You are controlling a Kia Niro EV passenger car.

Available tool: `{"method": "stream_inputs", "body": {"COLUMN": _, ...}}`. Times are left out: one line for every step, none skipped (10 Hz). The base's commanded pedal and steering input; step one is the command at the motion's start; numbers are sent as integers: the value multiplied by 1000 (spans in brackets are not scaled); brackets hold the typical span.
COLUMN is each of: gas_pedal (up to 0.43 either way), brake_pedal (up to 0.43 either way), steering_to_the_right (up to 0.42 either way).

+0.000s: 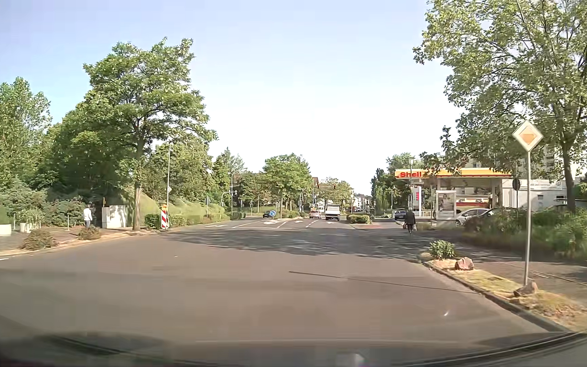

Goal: Follow the waypoints while adhering to traffic rules and regulations

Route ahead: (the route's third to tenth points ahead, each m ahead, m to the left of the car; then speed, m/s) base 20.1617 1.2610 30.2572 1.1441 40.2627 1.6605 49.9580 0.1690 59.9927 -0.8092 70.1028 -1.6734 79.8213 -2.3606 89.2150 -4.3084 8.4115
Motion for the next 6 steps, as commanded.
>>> {"method": "stream_inputs", "body": {"gas_pedal": 67, "brake_pedal": 30, "steering_to_the_right": 10}}
{"method": "stream_inputs", "body": {"gas_pedal": 67, "brake_pedal": 30, "steering_to_the_right": 9}}
{"method": "stream_inputs", "body": {"gas_pedal": 67, "brake_pedal": 30, "steering_to_the_right": 10}}
{"method": "stream_inputs", "body": {"gas_pedal": 67, "brake_pedal": 30, "steering_to_the_right": 9}}
{"method": "stream_inputs", "body": {"gas_pedal": 67, "brake_pedal": 24, "steering_to_the_right": 9}}
{"method": "stream_inputs", "body": {"gas_pedal": 59, "brake_pedal": 30, "steering_to_the_right": 8}}
